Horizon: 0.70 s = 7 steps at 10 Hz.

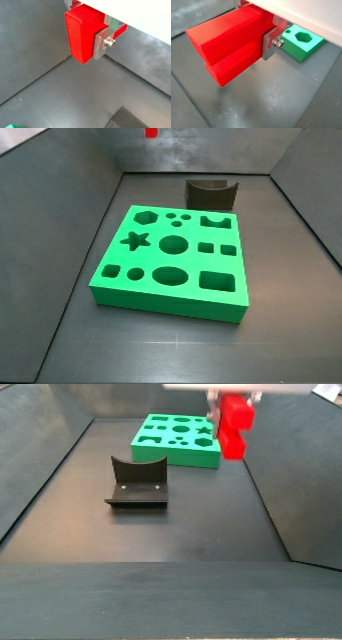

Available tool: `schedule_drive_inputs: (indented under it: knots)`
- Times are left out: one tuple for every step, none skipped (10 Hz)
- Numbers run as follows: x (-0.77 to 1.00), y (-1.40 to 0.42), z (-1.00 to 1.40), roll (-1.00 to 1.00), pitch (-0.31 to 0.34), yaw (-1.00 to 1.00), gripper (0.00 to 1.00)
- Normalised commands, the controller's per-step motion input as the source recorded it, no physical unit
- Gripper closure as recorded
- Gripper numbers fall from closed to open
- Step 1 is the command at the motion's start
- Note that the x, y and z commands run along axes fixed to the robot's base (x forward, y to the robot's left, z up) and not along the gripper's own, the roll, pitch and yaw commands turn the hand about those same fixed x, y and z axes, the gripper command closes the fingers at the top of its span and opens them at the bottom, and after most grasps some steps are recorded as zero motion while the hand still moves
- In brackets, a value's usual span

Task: Pick up the double-square object. Move up. Rotate the double-square object. Place the double-square object on the fixture. Regrasp the double-square object. Move to above the board. Insert the double-square object.
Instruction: Place the double-square object on the fixture.

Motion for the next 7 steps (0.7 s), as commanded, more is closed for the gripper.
schedule_drive_inputs:
  knots:
    - [0.01,0.0,0.23,-0.14,0.045,0.0,1.0]
    - [1.0,-0.08,-0.37,-0.05,-0.011,0.32,1.0]
    - [1.0,-0.07,-0.39,-0.03,-0.012,0.3,1.0]
    - [1.0,-0.06,-0.37,-0.01,-0.011,0.25,1.0]
    - [1.0,-0.06,-0.31,0.01,0.007,0.16,1.0]
    - [1.0,-0.05,-0.28,0.02,0.024,0.11,1.0]
    - [1.0,-0.04,-0.26,0.04,0.021,0.07,1.0]
